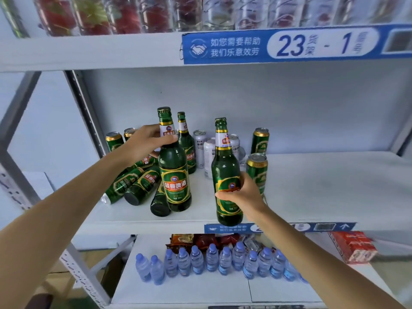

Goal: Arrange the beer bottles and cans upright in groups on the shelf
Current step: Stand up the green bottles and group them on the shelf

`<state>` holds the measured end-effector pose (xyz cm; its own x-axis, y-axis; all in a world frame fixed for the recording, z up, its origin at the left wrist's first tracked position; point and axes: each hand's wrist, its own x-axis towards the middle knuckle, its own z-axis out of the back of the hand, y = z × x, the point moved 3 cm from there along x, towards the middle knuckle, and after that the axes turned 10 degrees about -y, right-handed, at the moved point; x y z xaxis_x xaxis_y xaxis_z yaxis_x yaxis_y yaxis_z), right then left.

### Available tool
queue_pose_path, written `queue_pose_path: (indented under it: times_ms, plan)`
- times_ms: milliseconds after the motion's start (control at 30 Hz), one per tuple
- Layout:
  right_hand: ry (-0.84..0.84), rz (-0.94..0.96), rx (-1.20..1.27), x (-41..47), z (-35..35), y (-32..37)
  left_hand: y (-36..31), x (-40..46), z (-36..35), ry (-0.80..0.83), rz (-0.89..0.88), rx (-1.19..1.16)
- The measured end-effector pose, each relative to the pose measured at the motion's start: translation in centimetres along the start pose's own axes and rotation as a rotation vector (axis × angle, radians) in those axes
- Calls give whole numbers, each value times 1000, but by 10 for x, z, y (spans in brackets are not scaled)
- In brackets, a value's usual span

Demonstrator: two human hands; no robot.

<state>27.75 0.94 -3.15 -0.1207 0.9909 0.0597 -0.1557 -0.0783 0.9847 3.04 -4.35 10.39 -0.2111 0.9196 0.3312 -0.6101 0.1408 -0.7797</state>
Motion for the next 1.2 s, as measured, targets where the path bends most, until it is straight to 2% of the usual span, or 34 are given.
queue_pose_path:
  times_ms: [333,600,867,1200]
  plan:
    - [-129,73,-91,-53,166,-16,-95,-41,-116,109,-12,13]
    - [-273,57,-297,-35,279,-32,-152,-22,-218,224,-22,-52]
    - [-298,64,-307,57,315,-41,-155,71,-286,258,-18,-63]
    - [-307,48,-243,208,307,-58,-123,211,-352,295,-4,1]
